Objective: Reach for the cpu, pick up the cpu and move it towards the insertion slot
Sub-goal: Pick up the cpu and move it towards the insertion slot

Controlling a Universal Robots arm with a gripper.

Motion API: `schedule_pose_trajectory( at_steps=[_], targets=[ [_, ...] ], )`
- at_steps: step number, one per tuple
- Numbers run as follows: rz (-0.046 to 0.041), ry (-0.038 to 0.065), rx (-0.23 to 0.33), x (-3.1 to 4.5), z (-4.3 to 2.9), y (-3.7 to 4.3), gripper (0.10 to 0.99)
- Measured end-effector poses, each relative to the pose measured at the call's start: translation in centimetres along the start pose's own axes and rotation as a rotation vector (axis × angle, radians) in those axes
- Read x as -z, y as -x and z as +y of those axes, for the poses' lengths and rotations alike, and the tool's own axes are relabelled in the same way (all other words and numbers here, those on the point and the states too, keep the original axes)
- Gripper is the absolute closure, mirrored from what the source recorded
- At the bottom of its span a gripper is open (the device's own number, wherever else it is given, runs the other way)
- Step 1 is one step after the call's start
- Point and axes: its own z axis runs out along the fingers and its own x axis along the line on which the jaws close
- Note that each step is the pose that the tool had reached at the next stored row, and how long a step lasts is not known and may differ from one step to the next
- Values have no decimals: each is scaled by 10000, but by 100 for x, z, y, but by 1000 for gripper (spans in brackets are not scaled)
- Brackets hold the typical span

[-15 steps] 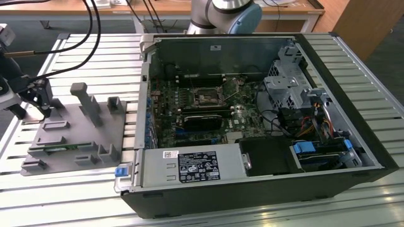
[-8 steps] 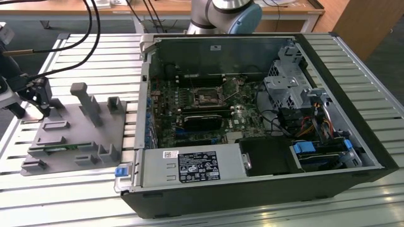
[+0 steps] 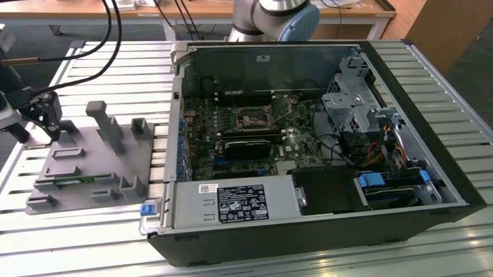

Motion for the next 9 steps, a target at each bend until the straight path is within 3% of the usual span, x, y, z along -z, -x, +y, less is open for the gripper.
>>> schedule_pose_trajectory(
  at_steps=[9],
  targets=[
    [0,0,0,34,1,0,545]
  ],
)
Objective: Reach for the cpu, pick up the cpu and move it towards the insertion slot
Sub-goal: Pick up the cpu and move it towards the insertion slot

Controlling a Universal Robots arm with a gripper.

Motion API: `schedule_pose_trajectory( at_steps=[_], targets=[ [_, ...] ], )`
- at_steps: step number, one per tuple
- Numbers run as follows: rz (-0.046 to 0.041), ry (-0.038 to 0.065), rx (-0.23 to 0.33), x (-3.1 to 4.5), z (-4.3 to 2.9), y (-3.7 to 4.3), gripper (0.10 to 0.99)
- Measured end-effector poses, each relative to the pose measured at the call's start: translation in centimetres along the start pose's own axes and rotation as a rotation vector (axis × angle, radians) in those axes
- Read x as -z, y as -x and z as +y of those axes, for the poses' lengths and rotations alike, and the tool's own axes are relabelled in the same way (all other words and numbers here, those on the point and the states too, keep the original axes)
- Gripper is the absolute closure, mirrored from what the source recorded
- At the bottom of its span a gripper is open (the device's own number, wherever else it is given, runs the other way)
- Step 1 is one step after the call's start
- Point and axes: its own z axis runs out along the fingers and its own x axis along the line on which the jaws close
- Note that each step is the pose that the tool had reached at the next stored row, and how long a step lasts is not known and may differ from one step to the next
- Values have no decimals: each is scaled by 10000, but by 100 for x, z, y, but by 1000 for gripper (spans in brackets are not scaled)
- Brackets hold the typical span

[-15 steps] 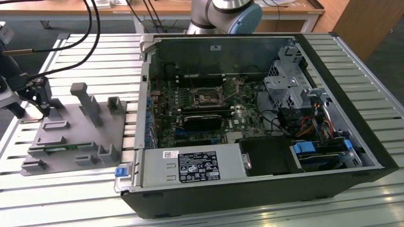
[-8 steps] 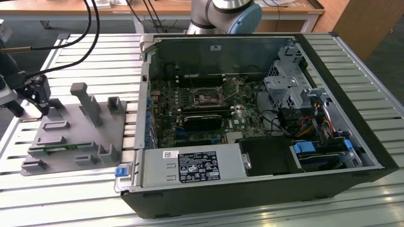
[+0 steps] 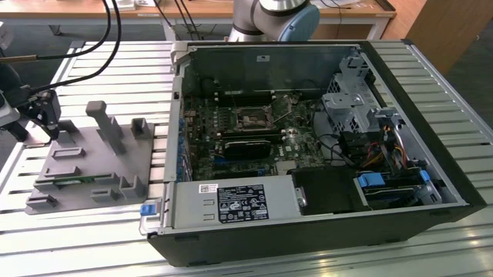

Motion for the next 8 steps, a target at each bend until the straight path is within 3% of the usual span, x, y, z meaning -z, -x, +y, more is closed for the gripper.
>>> schedule_pose_trajectory(
  at_steps=[8],
  targets=[
    [0,-1,1,21,1,0,545]
  ],
)
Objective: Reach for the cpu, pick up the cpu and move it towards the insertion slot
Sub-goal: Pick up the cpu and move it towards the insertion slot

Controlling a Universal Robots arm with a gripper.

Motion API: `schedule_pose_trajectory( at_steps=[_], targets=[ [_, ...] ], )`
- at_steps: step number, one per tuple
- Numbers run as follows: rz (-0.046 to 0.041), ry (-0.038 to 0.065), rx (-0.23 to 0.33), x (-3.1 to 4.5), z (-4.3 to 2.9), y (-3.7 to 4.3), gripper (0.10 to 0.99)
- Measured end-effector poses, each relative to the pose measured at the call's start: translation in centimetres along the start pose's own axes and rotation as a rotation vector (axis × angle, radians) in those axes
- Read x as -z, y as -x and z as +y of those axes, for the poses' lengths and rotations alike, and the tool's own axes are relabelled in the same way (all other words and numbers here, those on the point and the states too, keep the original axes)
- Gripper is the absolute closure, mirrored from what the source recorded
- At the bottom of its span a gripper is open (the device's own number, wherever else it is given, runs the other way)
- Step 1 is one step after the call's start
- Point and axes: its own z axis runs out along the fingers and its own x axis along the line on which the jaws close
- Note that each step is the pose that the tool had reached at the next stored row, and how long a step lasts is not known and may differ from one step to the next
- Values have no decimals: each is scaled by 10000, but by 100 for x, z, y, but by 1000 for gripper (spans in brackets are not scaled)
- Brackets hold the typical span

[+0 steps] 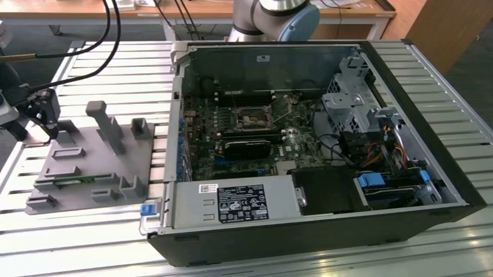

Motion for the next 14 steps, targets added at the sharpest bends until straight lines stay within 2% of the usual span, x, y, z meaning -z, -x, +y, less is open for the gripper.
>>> schedule_pose_trajectory(
  at_steps=[14],
  targets=[
    [1,0,-1,57,2,0,545]
  ],
)
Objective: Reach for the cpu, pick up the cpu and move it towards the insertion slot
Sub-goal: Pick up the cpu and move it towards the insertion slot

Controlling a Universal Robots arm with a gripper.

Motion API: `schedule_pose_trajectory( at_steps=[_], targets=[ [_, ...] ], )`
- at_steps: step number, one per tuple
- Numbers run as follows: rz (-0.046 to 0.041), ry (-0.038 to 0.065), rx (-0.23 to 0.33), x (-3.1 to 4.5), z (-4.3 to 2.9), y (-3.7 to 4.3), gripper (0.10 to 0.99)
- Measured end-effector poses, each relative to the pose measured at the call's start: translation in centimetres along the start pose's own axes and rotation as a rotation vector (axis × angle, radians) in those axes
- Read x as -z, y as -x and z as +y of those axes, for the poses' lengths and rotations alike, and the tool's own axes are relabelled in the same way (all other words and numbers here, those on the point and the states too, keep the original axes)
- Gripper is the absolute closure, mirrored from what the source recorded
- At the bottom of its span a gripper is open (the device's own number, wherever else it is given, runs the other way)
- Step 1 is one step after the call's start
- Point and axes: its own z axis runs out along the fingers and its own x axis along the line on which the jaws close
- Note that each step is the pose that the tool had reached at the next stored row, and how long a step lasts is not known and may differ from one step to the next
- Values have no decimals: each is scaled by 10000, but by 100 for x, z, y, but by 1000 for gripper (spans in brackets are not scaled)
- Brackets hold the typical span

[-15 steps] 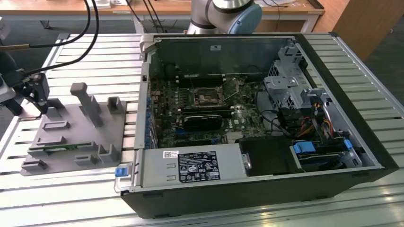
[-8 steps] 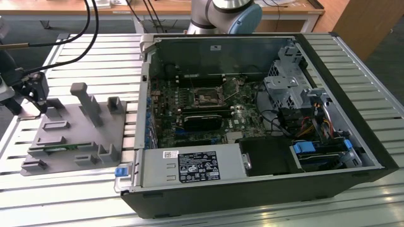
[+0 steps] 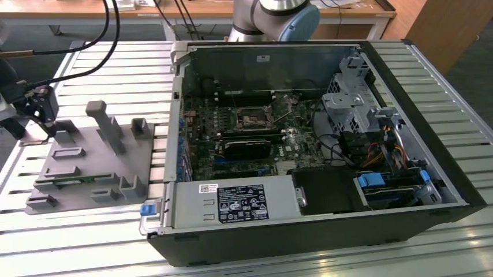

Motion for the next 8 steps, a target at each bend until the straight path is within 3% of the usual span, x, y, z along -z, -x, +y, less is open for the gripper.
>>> schedule_pose_trajectory(
  at_steps=[8],
  targets=[
    [-1,0,0,54,2,0,545]
  ],
)
